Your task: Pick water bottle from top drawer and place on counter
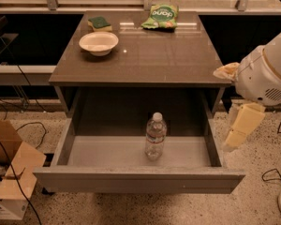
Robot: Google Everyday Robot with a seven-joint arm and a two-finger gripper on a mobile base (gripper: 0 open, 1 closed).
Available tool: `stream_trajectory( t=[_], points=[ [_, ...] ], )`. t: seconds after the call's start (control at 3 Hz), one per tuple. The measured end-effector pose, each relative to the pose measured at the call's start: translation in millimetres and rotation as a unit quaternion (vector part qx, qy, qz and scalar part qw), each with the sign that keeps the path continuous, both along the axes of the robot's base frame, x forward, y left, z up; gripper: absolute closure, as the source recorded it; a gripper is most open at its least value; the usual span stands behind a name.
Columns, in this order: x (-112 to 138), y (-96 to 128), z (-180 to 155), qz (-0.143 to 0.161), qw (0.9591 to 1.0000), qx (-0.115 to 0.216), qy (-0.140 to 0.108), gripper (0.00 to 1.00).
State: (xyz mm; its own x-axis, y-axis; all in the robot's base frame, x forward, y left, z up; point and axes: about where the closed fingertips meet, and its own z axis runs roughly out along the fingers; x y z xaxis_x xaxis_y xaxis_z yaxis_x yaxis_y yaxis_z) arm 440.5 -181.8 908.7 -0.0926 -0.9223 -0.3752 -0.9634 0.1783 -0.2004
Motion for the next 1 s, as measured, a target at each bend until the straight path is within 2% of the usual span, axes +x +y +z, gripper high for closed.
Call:
stream_trajectory(
  t=[0.67,1.0],
  points=[
    [21.7,18.1,-56.4,0.021,0.9995,0.015,0.016,0.00],
    [36.8,37.4,-80.6,0.028,0.9988,0.025,0.031,0.00]
  ],
)
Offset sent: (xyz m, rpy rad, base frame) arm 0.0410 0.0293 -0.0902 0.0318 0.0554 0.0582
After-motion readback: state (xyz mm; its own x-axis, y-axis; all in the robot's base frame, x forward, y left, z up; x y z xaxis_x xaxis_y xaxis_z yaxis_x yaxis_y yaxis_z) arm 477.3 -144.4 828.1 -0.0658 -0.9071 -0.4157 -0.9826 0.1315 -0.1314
